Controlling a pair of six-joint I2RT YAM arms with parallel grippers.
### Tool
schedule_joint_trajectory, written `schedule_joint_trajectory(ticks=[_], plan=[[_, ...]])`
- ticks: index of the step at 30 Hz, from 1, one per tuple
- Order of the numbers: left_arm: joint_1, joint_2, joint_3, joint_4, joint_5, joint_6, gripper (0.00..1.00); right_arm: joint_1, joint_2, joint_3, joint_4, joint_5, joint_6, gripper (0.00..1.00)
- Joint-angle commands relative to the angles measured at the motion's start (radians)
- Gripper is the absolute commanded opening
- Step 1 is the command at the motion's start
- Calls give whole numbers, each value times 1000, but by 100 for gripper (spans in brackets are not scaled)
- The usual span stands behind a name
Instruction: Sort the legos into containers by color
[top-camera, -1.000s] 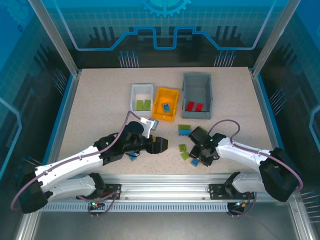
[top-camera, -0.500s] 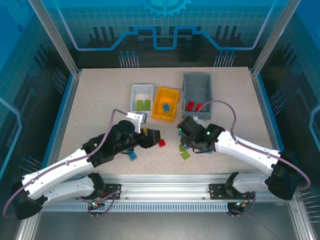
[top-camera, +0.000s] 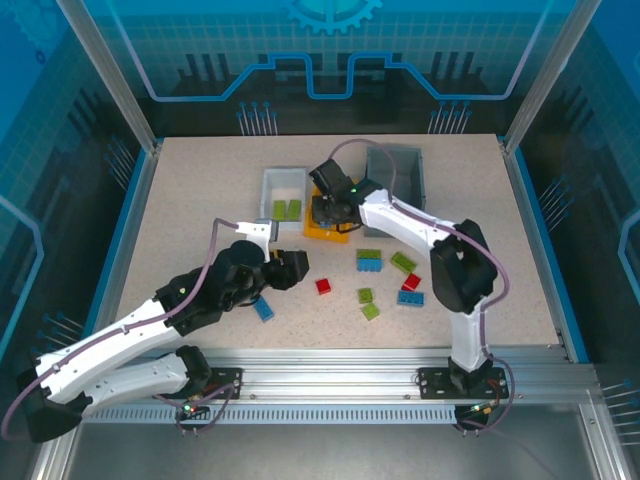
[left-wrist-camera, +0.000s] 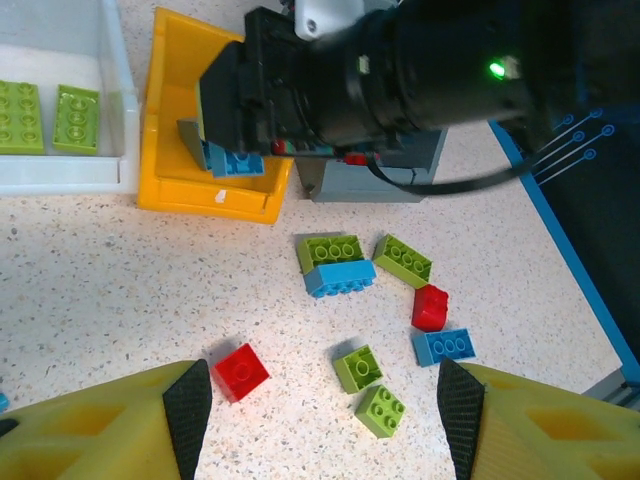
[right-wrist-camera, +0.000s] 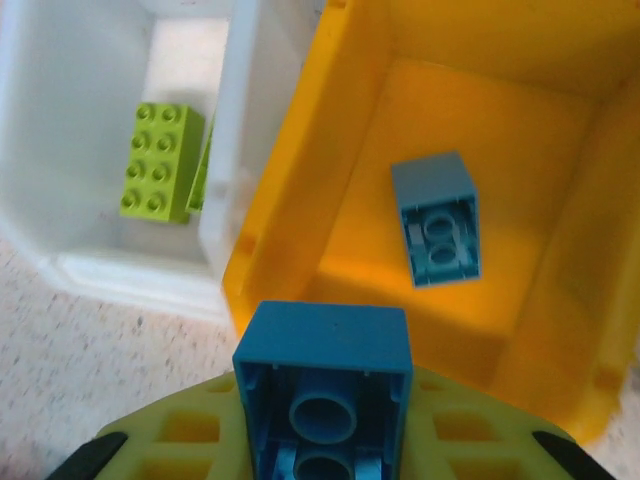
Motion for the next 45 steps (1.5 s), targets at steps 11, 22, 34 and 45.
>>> schedule_joint_trajectory(ticks=[11,22,34,45], plan=[[-2,24,33,-23,-4,-32,65,-37,119,130,-53,-51,-39,55],[-3,55,47,-44,14,-39,64,-24,-121,16,-37,32,-52,60],[252,140,105,-448,43,-259,62,137,-467,-341,146,-19,-261,61],[656,114,-191,-397,218,-258,57,398,-477,-549,337,-265,-269,61]])
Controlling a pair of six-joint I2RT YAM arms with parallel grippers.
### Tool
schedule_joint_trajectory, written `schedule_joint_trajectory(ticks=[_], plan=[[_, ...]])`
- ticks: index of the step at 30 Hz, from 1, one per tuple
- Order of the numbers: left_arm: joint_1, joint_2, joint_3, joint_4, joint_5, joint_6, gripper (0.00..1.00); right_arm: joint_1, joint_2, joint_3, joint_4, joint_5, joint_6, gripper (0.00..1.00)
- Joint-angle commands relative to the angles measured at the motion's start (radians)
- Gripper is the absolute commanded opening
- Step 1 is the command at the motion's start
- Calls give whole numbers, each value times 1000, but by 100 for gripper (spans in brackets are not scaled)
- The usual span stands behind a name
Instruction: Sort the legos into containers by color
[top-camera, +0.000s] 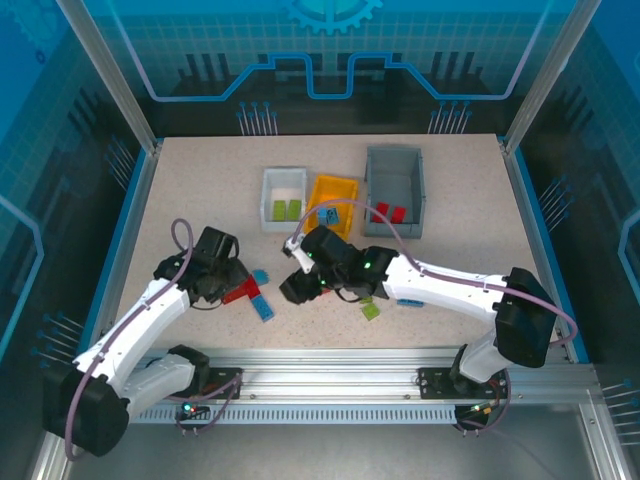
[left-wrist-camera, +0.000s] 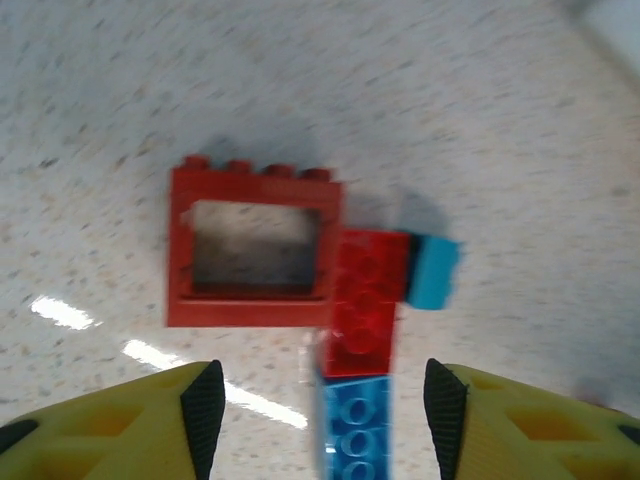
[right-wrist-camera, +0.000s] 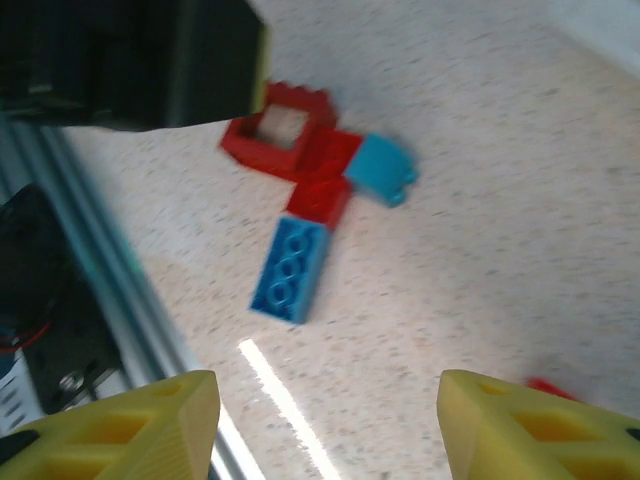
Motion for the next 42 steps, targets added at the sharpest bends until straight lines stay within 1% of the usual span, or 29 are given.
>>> schedule_joint_trajectory(ticks=[1,3,5,8,11,14,17,22,25,28,31,33,38,42], plan=[[85,-5,-78,22,82,11,56,23,6,-19,95,-54,19,61],[132,6,-110,58,102,34,55,28,6,-28,112,-63,34,61],[158,18,-124,80,106,48,54,27,9,-31,117,-68,39,60],[166,24,-116,72,93,56,54,28,26,-9,95,-36,49,61],[165,-37,-112,42,60,50,54,28,96,66,59,-27,62,60],[166,-126,-100,-20,7,30,52,33,238,183,37,-19,89,57],[165,-225,-94,-97,-36,-12,49,30,400,340,-16,13,109,55],[164,-409,-92,-197,-93,-102,47,31,633,624,-143,37,83,53],[164,-478,-67,-227,-120,-113,47,25,734,763,-209,58,50,53],[164,-484,-20,-255,-148,-98,48,20,824,863,-250,56,12,52],[166,-483,12,-265,-156,-90,48,16,891,943,-289,27,-22,47],[165,-483,21,-265,-155,-91,48,15,911,966,-294,6,-39,44],[164,-482,27,-264,-151,-89,48,10,957,1031,-351,-10,-49,43],[165,-482,27,-261,-149,-84,48,10,971,1032,-357,-6,-53,41]])
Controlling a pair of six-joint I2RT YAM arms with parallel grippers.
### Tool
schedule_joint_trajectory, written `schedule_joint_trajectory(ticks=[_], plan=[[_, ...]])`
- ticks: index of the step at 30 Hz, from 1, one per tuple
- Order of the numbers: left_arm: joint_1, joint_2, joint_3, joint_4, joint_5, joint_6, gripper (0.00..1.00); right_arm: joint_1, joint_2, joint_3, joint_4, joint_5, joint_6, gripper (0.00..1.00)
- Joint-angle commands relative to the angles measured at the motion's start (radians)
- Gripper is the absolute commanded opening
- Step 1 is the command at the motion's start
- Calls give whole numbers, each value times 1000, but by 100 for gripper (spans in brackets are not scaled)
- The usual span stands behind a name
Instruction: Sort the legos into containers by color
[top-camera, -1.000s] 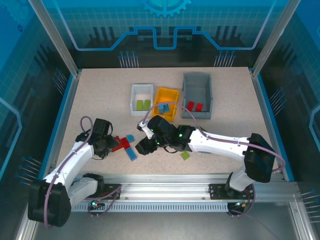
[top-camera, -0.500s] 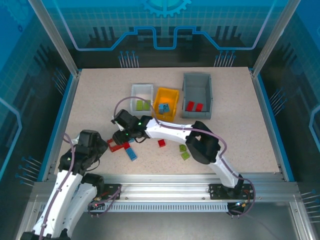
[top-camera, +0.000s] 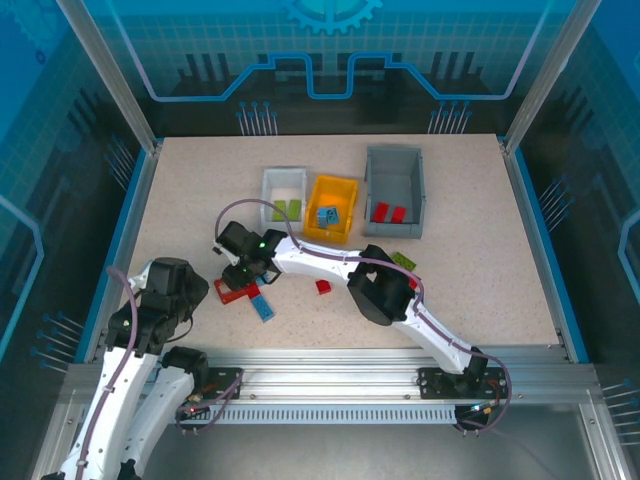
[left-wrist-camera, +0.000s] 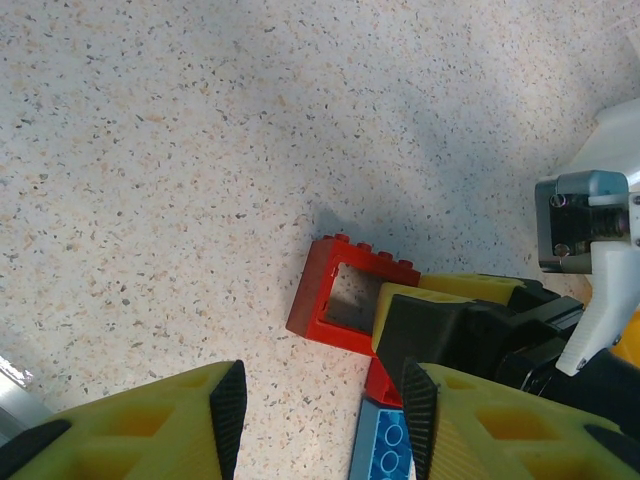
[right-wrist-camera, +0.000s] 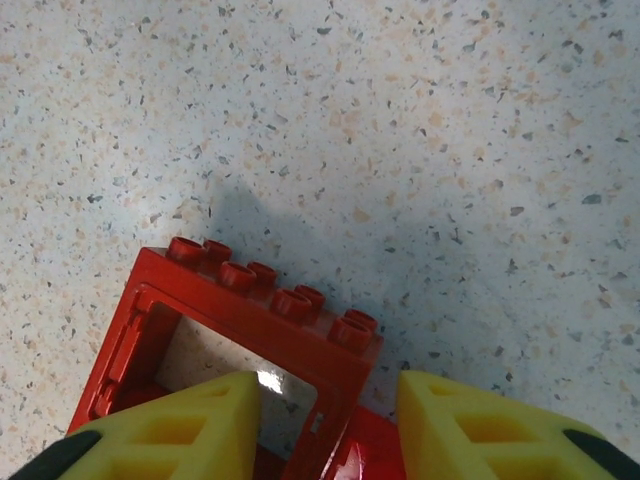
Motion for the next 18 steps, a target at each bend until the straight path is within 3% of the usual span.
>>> schedule_joint_trajectory(ticks=[1,18], plan=[[8,-4,28,-26,-24,-6,48,-6,34,37,-57,-16,-20,40],[8,2,7,-10,-3,2,48,-11,71,170,-69,6,34,14]])
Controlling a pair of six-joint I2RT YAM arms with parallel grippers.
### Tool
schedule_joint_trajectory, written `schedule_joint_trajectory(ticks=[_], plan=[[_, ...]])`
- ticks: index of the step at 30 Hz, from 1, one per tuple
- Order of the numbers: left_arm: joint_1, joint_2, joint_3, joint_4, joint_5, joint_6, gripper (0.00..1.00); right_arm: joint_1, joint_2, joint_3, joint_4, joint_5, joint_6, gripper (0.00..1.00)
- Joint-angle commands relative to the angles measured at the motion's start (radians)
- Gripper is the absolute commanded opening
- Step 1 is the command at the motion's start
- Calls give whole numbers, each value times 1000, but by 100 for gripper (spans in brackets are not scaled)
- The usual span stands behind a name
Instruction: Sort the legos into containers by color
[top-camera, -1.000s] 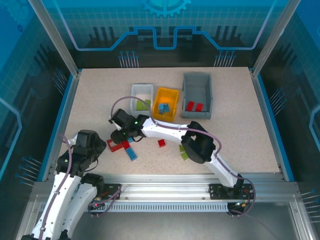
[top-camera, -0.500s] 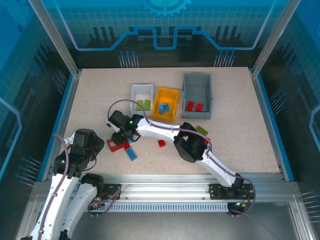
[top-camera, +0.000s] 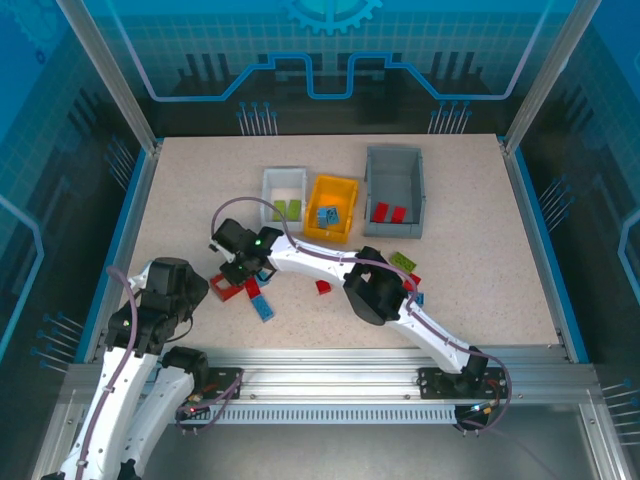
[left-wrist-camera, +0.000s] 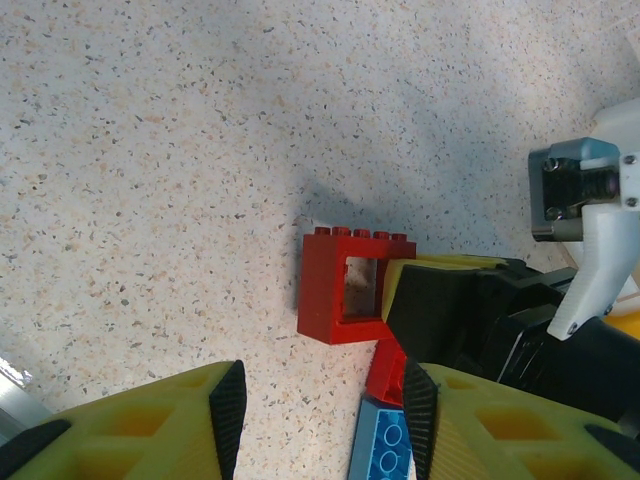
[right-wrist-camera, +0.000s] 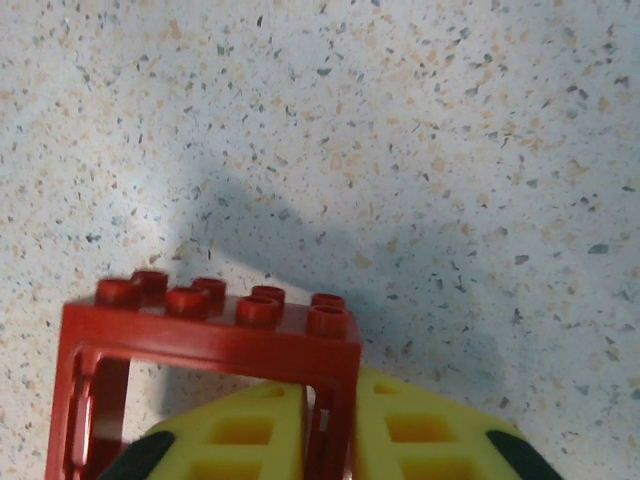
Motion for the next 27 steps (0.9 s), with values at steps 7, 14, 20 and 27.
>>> schedule_joint_trajectory(ticks=[7,14,20,27], plan=[[8,1,35,24,24,47,48,-34,-120,24,-1,62,55,10],[8,64,110,204,223,184,49,-122,-320,-77,6,122,78,8],[-35,228,205,433,484,237,49,-284,-516,-235,-35,245,88,8],[-355,494,374,632,421,303,51,-583,-658,-423,-75,372,102,8]])
